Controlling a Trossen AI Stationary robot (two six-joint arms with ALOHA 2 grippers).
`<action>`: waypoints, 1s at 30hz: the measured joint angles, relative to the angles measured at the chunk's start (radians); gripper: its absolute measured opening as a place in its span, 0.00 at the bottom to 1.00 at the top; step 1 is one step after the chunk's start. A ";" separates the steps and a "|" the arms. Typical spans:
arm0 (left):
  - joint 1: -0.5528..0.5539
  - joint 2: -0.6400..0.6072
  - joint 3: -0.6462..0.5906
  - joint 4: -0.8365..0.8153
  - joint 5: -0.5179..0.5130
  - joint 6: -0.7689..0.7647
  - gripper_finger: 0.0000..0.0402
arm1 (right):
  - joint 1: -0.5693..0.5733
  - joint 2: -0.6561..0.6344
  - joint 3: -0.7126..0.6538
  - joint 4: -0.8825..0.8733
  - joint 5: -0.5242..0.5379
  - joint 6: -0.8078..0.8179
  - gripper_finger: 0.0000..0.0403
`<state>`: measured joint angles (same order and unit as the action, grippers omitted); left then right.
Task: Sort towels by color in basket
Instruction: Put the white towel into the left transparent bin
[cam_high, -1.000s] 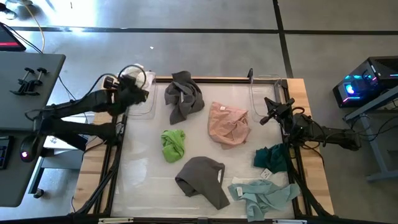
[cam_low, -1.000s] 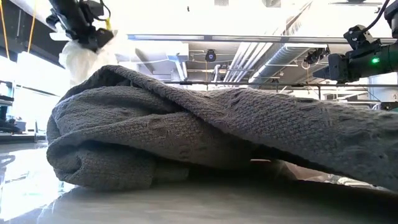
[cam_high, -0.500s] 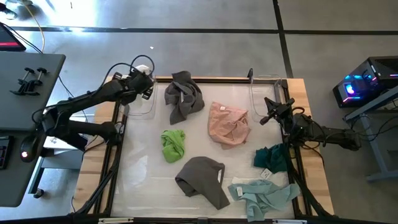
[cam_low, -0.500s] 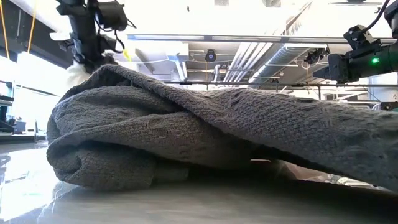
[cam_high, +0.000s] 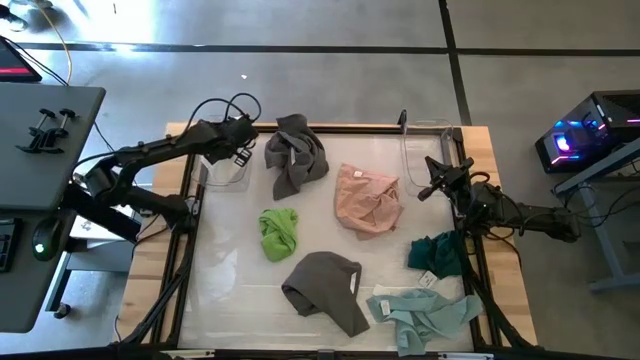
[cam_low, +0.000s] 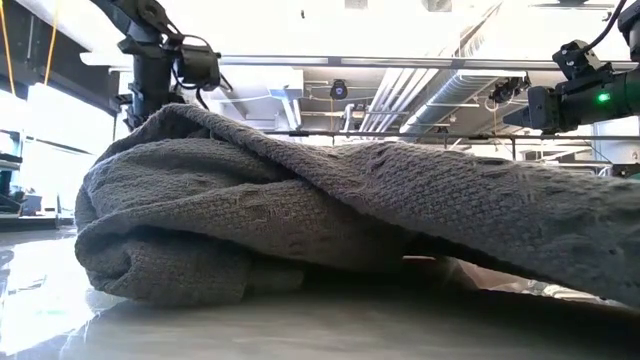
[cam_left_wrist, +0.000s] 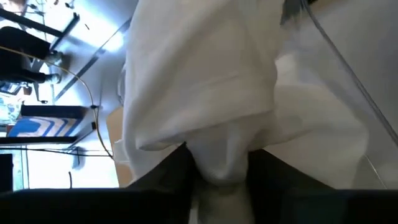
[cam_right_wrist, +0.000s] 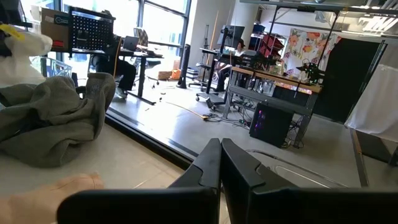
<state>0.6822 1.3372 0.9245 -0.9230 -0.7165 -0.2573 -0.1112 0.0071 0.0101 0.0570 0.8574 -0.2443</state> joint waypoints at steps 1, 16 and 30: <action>0.005 0.005 0.000 0.000 0.001 0.000 0.33 | 0.000 0.000 0.000 0.000 0.000 0.000 0.00; 0.010 -0.019 0.102 -0.227 0.159 -0.019 0.45 | 0.000 0.000 0.000 0.000 0.000 0.000 0.00; 0.140 0.033 -0.015 0.094 0.217 0.088 0.18 | 0.000 0.000 0.000 0.000 0.000 0.000 0.00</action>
<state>0.8225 1.3700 0.9093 -0.8288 -0.4994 -0.1697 -0.1114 0.0073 0.0103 0.0572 0.8570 -0.2440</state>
